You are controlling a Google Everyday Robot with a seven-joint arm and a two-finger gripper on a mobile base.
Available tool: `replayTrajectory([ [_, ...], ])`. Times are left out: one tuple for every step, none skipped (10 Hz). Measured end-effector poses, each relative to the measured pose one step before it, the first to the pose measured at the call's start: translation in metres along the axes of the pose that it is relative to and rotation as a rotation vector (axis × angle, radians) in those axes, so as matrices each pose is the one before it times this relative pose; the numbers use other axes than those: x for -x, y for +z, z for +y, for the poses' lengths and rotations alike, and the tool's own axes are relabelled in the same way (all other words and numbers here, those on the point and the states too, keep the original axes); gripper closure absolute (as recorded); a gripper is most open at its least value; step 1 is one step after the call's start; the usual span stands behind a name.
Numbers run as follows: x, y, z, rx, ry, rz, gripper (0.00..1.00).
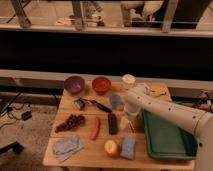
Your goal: Place fork in red bowl
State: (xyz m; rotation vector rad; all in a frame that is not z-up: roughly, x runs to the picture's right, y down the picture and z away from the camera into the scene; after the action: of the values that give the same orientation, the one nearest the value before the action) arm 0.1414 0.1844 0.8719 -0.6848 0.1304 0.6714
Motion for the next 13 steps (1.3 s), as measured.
replayTrajectory([
  [-0.00154, 0.00145, -0.00260, 0.01246, 0.01729, -0.02004, 0.20],
  [-0.00177, 0.00067, -0.00158, 0.00580, 0.01032, -0.00982, 0.20],
  [-0.00128, 0.00057, -0.00168, 0.00881, 0.01445, -0.01654, 0.20],
  [0.00018, 0.00004, -0.00085, 0.00398, 0.00825, -0.00959, 0.20],
  [-0.00023, -0.00006, -0.00059, 0.00190, 0.00563, -0.00624, 0.20],
  [-0.00041, -0.00052, -0.00091, -0.00146, 0.00353, -0.00535, 0.20],
  [0.00037, -0.00159, -0.00001, -0.00490, 0.00408, -0.00432, 0.20],
  [0.00040, -0.00094, 0.00047, -0.00488, -0.00071, -0.00034, 0.20],
  [0.00061, -0.00125, 0.00036, -0.00446, -0.00156, -0.00079, 0.20],
  [0.00085, -0.00118, 0.00067, -0.00464, -0.00241, -0.00128, 0.20],
  [-0.00030, -0.00092, 0.00026, -0.00292, -0.00069, -0.00113, 0.20],
  [0.00004, -0.00036, 0.00031, -0.00163, -0.00189, -0.00069, 0.20],
  [0.00006, -0.00032, 0.00062, -0.00094, -0.00249, -0.00048, 0.20],
])
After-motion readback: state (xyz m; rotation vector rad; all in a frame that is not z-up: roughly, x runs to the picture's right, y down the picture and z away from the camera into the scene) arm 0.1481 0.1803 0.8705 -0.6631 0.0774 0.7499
